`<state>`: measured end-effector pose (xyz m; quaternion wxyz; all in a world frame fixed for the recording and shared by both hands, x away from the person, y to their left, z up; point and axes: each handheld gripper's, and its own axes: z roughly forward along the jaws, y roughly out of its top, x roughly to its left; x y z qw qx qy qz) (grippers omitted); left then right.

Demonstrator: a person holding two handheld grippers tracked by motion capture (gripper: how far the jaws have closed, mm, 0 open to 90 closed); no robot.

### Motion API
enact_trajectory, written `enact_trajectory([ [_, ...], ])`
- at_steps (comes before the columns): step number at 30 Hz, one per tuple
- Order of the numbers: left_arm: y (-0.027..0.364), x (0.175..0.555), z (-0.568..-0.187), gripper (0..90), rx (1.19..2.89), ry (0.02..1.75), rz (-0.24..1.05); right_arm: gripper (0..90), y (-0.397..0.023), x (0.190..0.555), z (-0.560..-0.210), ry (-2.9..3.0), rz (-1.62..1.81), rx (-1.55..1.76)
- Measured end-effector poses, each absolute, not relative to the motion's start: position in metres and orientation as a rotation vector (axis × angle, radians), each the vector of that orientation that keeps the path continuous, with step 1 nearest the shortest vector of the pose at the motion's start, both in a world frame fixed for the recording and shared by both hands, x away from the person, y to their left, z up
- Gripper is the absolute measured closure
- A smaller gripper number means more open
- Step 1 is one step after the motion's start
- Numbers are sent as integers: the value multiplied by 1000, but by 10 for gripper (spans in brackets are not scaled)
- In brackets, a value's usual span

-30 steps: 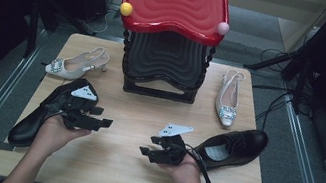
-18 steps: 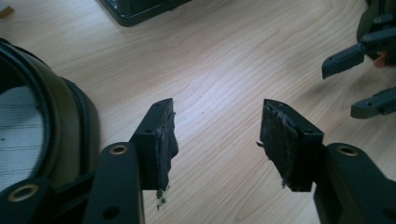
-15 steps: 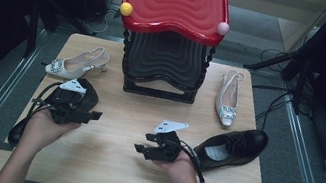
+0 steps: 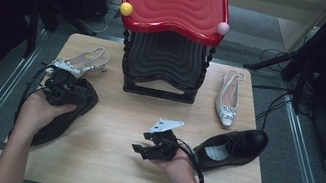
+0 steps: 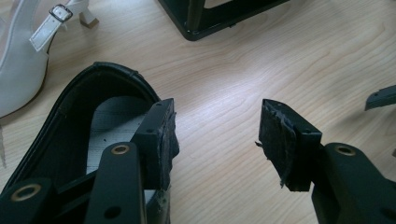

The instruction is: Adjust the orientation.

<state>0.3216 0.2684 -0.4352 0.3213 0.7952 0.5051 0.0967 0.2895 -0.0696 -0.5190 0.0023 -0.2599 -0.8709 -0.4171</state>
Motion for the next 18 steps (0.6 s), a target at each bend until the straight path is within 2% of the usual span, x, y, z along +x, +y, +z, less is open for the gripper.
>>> enact_trajectory([
  [18, 274, 356, -471, 538, 2151, 1412, 195, 387, -88, 284, -521, -2725, -1301, -909],
])
